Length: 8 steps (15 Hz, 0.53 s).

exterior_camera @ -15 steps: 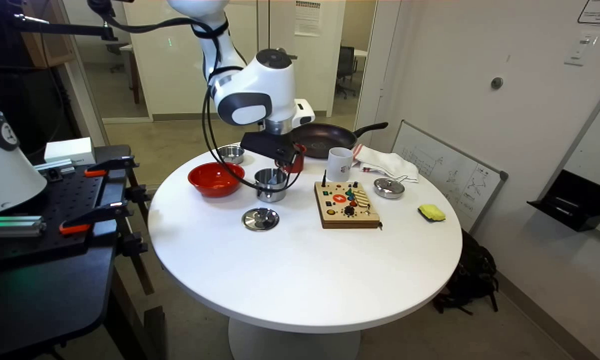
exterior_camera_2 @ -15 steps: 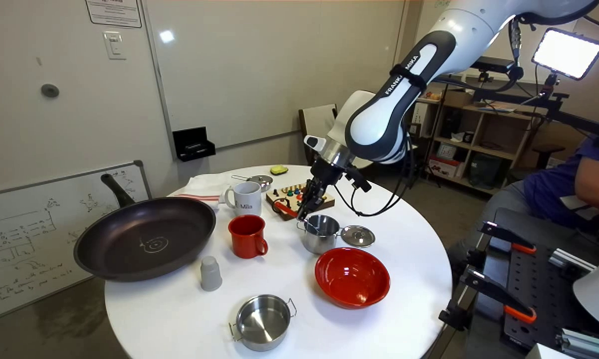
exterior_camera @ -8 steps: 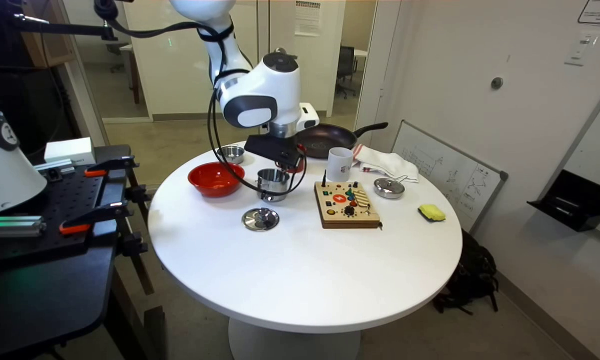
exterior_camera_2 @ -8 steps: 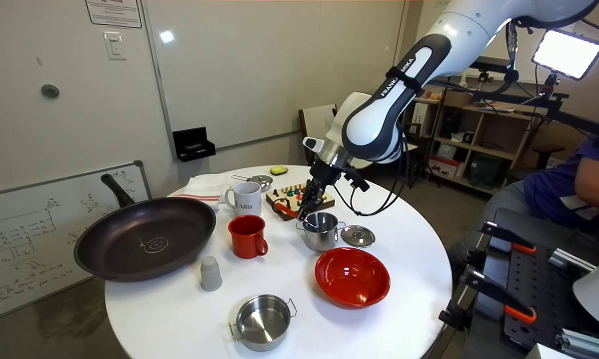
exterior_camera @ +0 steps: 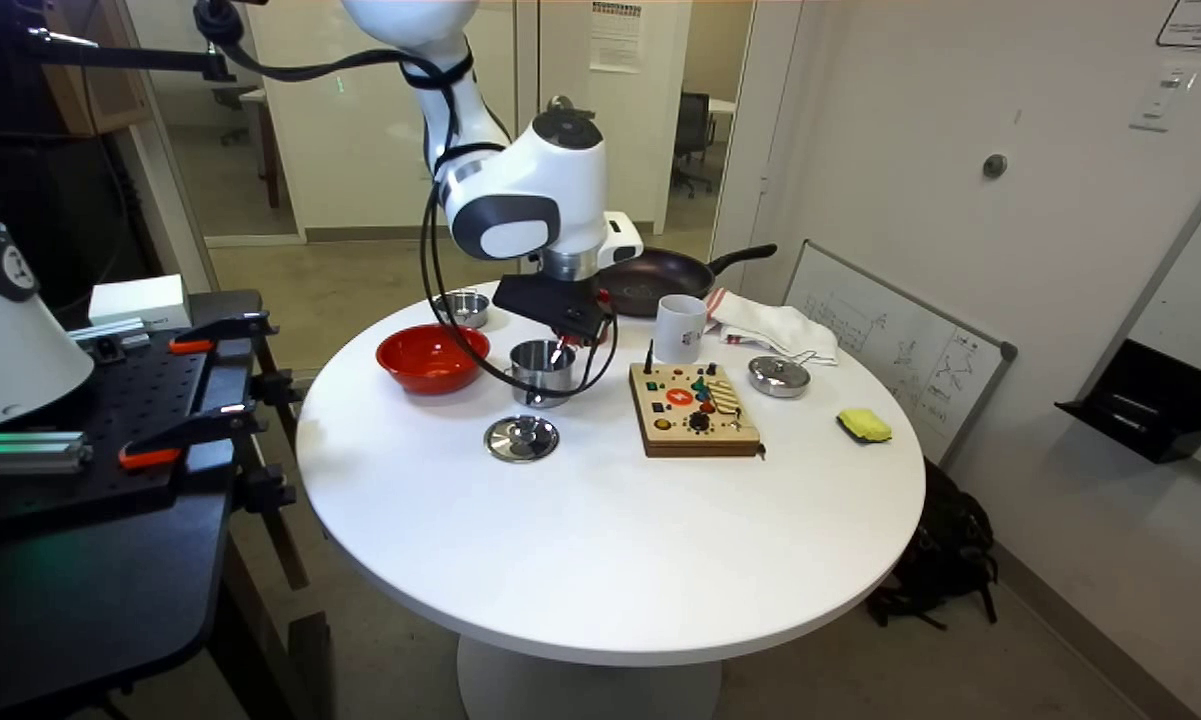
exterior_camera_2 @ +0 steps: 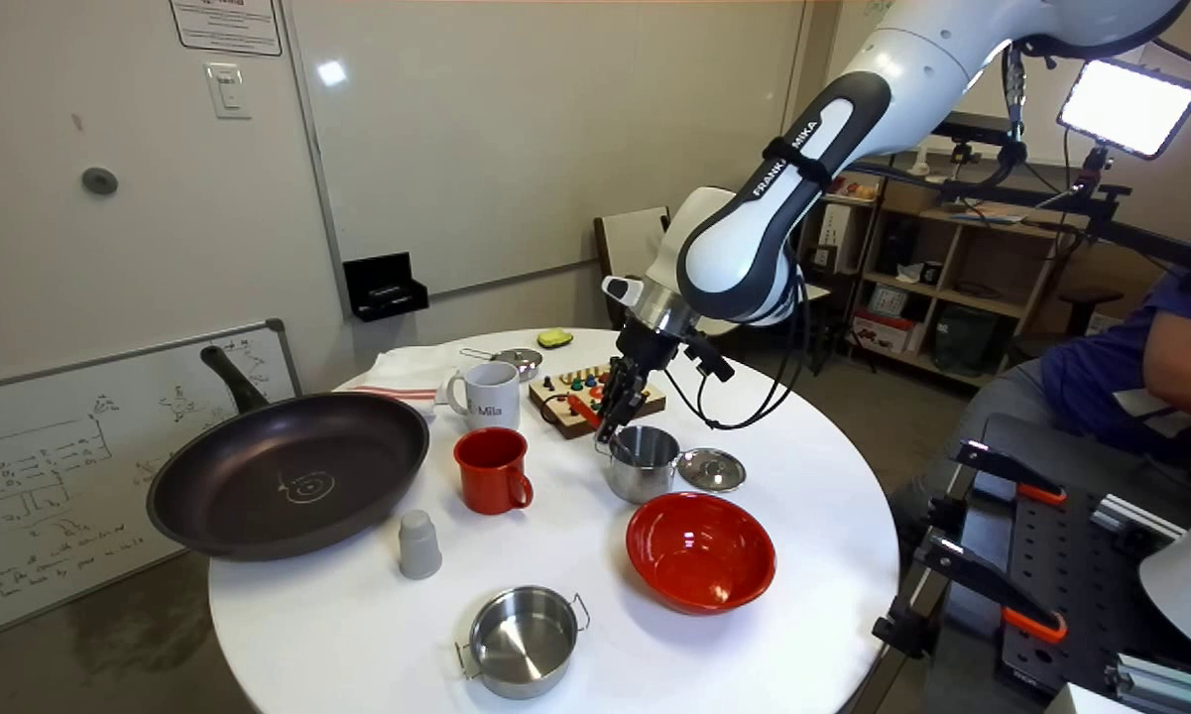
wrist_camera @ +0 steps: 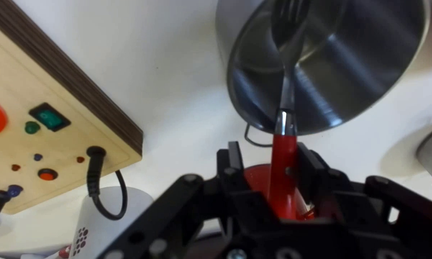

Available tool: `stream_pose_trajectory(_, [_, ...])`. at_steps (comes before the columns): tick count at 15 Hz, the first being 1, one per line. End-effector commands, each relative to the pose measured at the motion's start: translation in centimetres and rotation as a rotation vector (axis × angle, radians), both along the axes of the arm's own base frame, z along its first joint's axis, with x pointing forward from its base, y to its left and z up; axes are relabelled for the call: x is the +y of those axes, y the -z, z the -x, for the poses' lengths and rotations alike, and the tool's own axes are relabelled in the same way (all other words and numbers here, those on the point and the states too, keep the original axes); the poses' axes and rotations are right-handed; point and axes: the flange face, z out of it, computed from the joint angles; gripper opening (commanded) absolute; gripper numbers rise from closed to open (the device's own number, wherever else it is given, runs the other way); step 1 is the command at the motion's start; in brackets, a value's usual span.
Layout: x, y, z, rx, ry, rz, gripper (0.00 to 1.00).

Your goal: Pick up the lid from the pot and put it on the table, then pick up the folk and put it in the in the pot

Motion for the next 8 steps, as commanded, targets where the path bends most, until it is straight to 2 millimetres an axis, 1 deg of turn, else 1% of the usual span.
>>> stream_pose_trajectory(1, [0.0,0.4,-0.1,-0.002,-0.003,0.018,0.70])
stream_pose_trajectory(4, [0.0,0.3,0.1,-0.012,-0.007,0.032,0.93])
stream_pose_trajectory(5, [0.0,0.1,0.1,-0.022,-0.005,0.038,0.99])
stream_pose_trajectory(6, [0.0,-0.2,0.1,-0.034,-0.005,0.043,1.00])
stream_pose_trajectory(8, [0.2,-1.5,0.2,-0.082,0.006,0.067,1.00])
